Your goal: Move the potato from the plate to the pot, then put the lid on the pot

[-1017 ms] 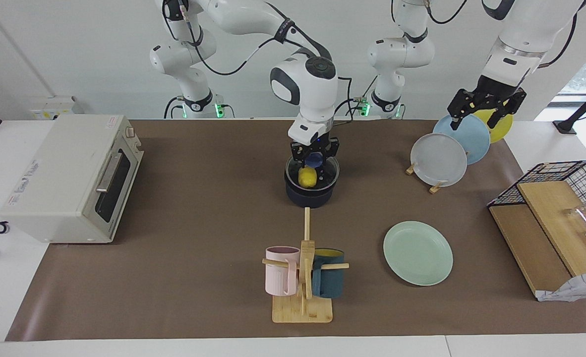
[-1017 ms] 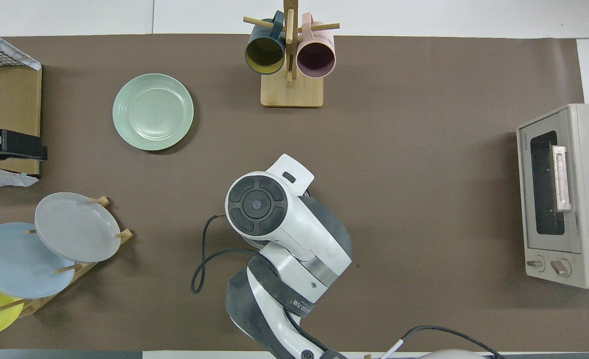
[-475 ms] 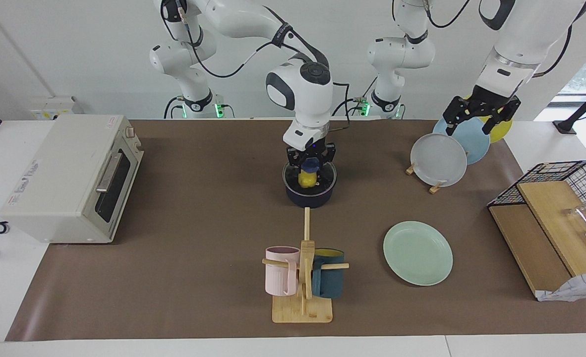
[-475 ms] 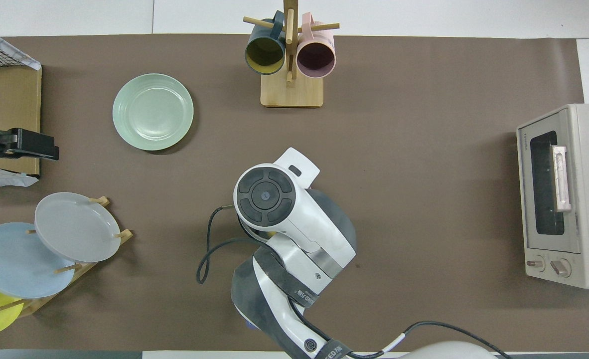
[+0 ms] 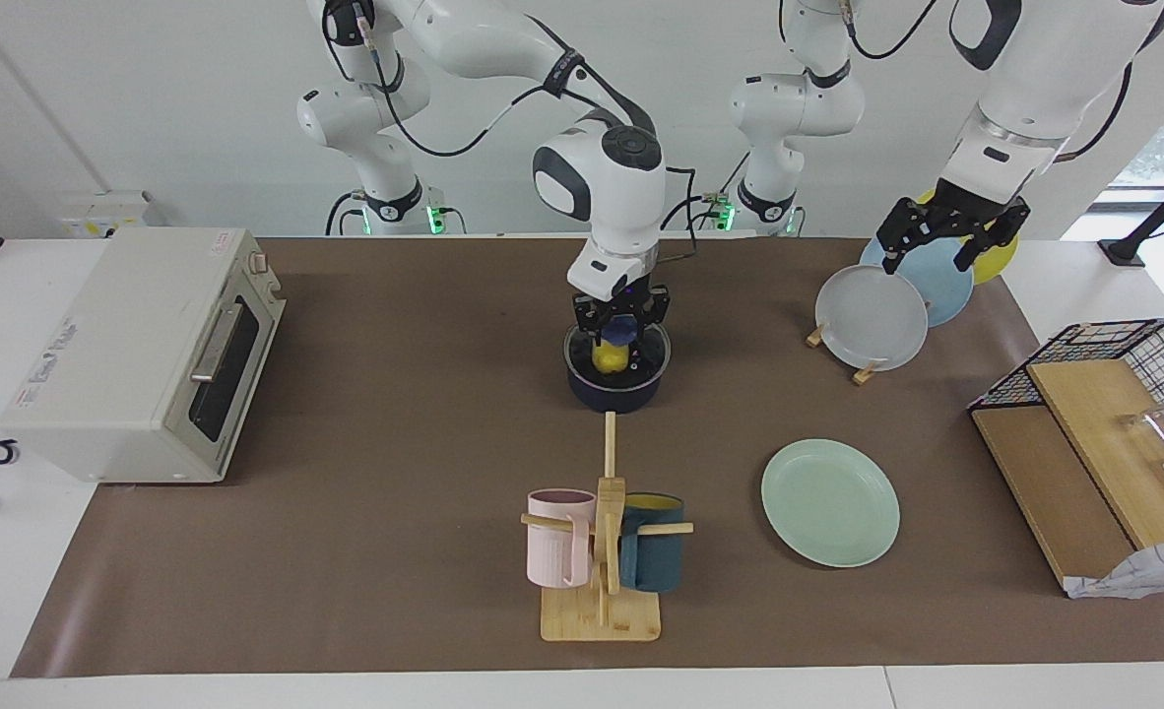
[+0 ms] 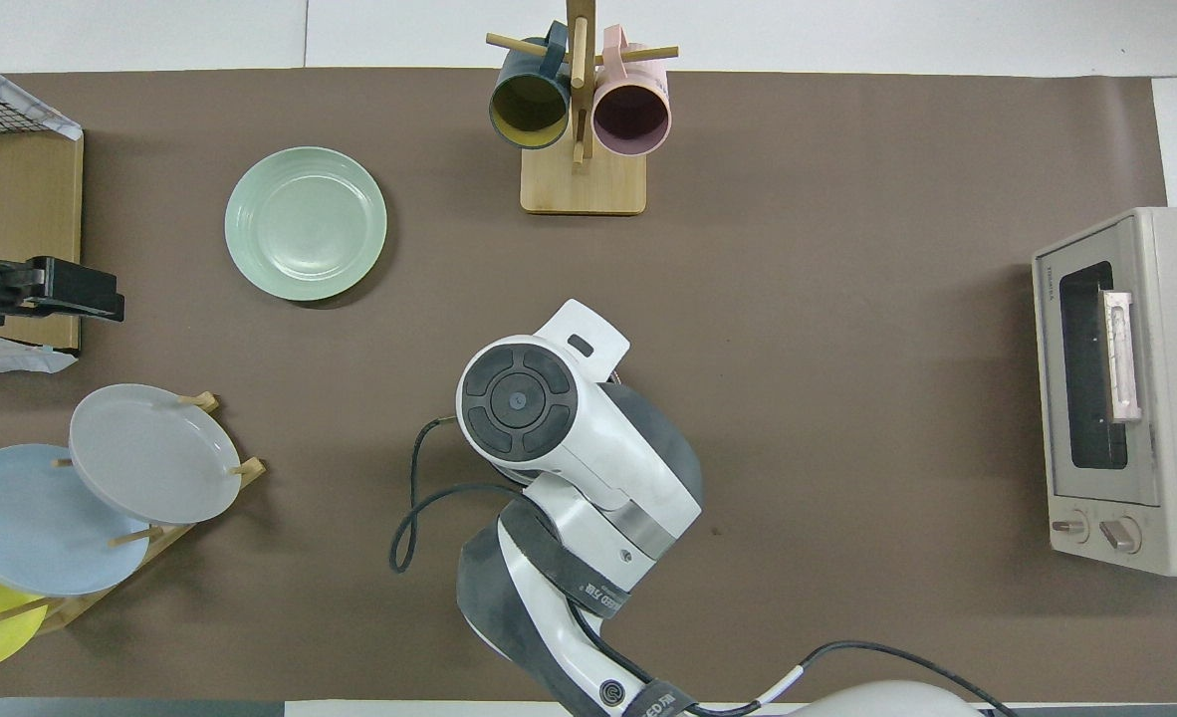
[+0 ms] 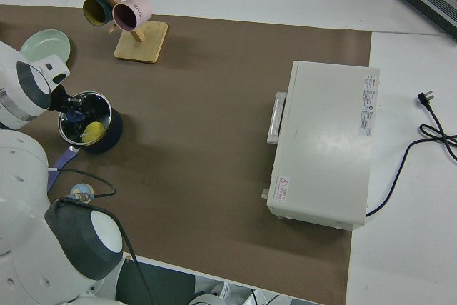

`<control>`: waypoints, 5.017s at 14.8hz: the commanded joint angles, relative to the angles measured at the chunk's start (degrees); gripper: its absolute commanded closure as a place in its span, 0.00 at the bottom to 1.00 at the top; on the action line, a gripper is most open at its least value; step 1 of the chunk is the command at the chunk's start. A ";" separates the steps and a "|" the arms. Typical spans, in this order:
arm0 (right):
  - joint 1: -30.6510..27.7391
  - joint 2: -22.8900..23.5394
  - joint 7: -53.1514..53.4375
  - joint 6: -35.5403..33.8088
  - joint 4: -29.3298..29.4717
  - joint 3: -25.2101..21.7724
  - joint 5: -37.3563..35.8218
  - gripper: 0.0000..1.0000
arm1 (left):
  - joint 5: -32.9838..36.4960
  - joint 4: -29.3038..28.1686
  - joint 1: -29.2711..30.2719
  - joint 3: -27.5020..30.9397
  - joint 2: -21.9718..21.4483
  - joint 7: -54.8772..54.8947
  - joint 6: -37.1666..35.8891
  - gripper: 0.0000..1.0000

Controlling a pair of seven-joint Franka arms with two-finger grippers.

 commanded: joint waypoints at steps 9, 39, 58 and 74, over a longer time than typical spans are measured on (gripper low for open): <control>-0.99 1.00 0.86 0.26 -0.25 0.30 0.82 1.00 | -2.60 0.98 -0.46 0.42 0.24 -0.41 -0.93 0.00; -15.75 -8.22 -13.27 -19.60 7.30 -0.31 -0.06 0.00 | -2.51 0.37 -0.37 0.59 -0.55 -0.05 -1.46 0.00; -34.30 -19.74 -34.35 -28.22 1.59 -4.26 1.17 0.00 | -2.51 0.37 -0.37 0.59 -0.55 -0.05 -1.46 0.00; -35.18 -19.12 -37.11 -28.14 3.00 -5.67 1.17 0.00 | -2.51 0.37 -0.37 0.59 -0.55 -0.05 -1.46 0.00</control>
